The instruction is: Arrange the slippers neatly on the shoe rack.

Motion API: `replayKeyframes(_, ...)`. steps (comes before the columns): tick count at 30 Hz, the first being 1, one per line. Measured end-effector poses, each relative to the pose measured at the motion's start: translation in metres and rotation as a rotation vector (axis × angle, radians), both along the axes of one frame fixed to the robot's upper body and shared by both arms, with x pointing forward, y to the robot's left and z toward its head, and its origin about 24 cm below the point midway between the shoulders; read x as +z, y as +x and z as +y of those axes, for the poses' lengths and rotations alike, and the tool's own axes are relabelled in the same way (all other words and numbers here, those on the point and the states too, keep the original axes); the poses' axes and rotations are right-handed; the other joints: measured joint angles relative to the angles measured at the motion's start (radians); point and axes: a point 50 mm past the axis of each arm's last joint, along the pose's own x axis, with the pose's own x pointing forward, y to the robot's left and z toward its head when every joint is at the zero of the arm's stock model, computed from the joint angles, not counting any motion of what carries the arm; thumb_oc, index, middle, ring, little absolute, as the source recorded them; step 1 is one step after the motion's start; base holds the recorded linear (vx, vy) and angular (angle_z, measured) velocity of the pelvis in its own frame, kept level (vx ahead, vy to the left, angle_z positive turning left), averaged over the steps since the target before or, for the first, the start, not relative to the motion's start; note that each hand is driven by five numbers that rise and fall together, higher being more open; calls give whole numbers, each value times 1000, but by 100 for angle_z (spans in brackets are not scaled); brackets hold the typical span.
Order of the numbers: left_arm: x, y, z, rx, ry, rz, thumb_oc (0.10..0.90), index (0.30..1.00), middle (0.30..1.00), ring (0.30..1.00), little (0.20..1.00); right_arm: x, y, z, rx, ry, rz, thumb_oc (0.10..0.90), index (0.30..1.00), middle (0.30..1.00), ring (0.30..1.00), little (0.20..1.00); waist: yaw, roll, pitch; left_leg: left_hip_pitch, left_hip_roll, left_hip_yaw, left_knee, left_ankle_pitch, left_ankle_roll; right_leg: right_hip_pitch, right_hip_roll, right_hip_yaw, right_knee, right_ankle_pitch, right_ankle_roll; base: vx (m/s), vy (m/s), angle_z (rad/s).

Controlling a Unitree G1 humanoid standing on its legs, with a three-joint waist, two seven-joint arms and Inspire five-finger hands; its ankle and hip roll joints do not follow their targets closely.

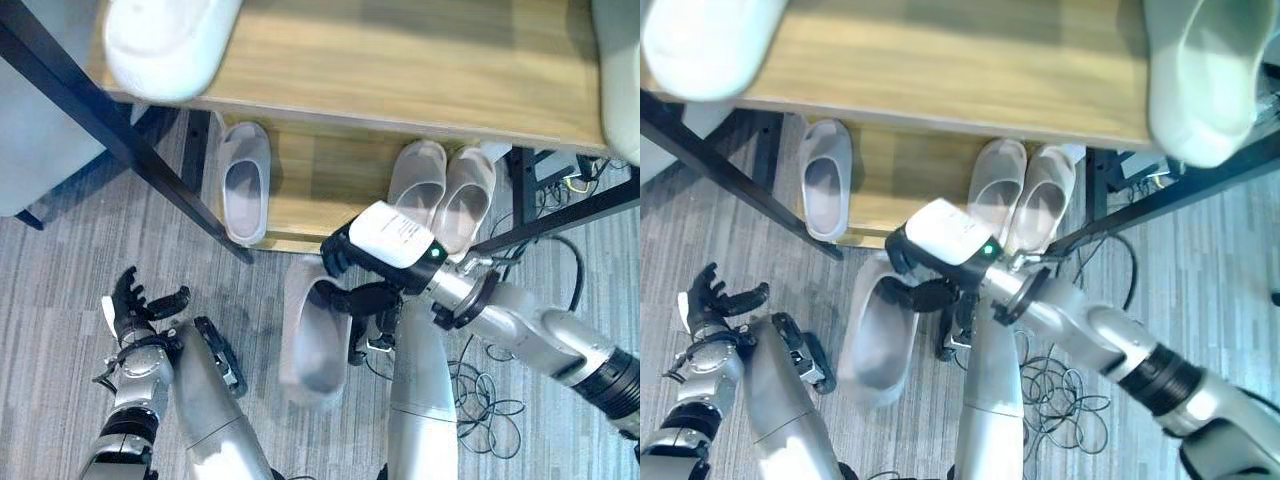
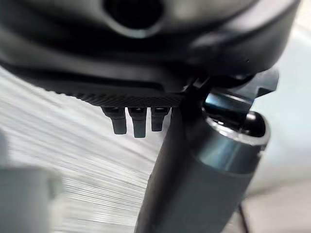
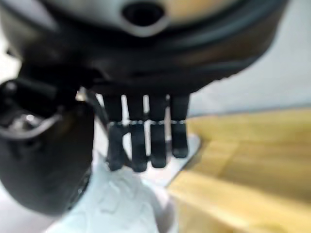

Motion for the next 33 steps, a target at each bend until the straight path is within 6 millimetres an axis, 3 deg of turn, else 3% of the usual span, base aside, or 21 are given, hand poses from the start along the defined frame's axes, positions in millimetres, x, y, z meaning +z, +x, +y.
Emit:
replayKeyframes(1,1,2,-7,-14,-10,-17,800,900,900,900,900,11,0,-5,-2,-30,-47,400,300,300,300,300,10,14,-17,-33,-6,-20,71,-28,2,-41,-5,18,67,-8,-13,69,-15,-3)
replayKeyframes(3,-4,-2,-5,2,-19,-11,800,900,900,900,900,18,2,-6,1,-25,-78,400,300,300,300,300,10,23,-43,-73,-13,-53,150,-63,-9,-86,-5,41,145,-42,-1,76,-3,-2)
replayKeyframes(4,-2,0,-2,15,-24,-22,800,900,900,900,900,29,1,-5,20,-29,-129,400,300,300,300,300,4,25,-53,-95,-22,-70,223,-99,-22,-121,-6,69,217,-56,3,79,-1,-2)
replayKeyframes(7,0,-2,4,44,-34,-37,800,900,900,900,900,39,-1,-3,51,-17,-181,400,300,300,300,300,-5,25,-58,-125,-38,-100,334,-156,-22,-168,-4,114,323,-88,24,67,-20,2)
replayKeyframes(9,2,-4,10,72,-56,-58,800,900,900,900,900,47,0,2,79,-23,-219,400,300,300,300,300,-13,27,-58,-148,-49,-124,406,-188,-43,-201,1,147,397,-121,46,75,-29,10)
replayKeyframes(10,4,-2,10,78,-68,-72,800,900,900,900,900,55,1,2,89,-61,-251,400,300,300,300,300,-22,24,-49,-144,-59,-122,433,-204,-34,-209,-3,168,424,-124,40,38,-23,20)
replayKeyframes(14,10,2,18,125,-125,-120,800,900,900,900,900,75,2,2,85,-162,-325,400,300,300,300,300,-20,4,-9,-119,-90,-143,529,-256,-57,-212,-3,232,545,-181,66,32,-33,20)
replayKeyframes(16,10,-2,33,174,-96,-85,800,900,900,900,900,92,0,2,83,-198,-385,400,300,300,300,300,-25,-4,36,-91,-103,-145,563,-283,-53,-205,-4,261,591,-210,70,18,-47,12)
replayKeyframes(19,-22,-24,41,215,-84,92,800,900,900,900,900,106,1,1,73,-263,-433,400,300,300,300,300,-37,-14,82,-73,-107,-136,566,-284,-53,-195,-3,276,613,-226,71,7,-33,11)
replayKeyframes(20,-43,-39,40,233,-110,188,800,900,900,900,900,110,4,0,58,-288,-446,400,300,300,300,300,-35,-24,98,-68,-107,-140,566,-285,-50,-194,-4,274,621,-237,64,4,-44,5)
replayKeyframes(22,-65,-57,36,248,-144,289,800,900,900,900,900,115,8,-2,34,-337,-456,400,300,300,300,300,-36,-40,110,-67,-112,-147,570,-285,-50,-194,-10,273,638,-252,56,-2,-48,13)
replayKeyframes(23,-87,-76,29,265,-188,387,800,900,900,900,900,119,15,-8,-9,-396,-458,400,300,300,300,300,-34,-50,116,-66,-127,-155,573,-285,-51,-192,-29,271,657,-266,43,-2,-33,22)
replayKeyframes(25,-105,-94,19,273,-223,453,800,900,900,900,900,119,25,-19,-73,-413,-450,400,300,300,300,300,-11,-50,117,-62,-135,-164,576,-285,-51,-186,-33,266,669,-286,34,1,-41,14)
replayKeyframes(28,-114,-109,18,290,-234,501,800,900,900,900,900,119,33,-22,-100,-408,-441,400,300,300,300,300,-9,-51,121,-52,-144,-171,578,-285,-51,-172,-37,266,681,-302,34,-5,-44,7)
replayKeyframes(33,-108,-99,19,280,-223,470,800,900,900,900,900,115,34,-14,-56,-409,-453,400,300,300,300,300,-7,-50,121,-46,-144,-171,579,-285,-51,-166,-36,268,681,-303,35,0,0,0)
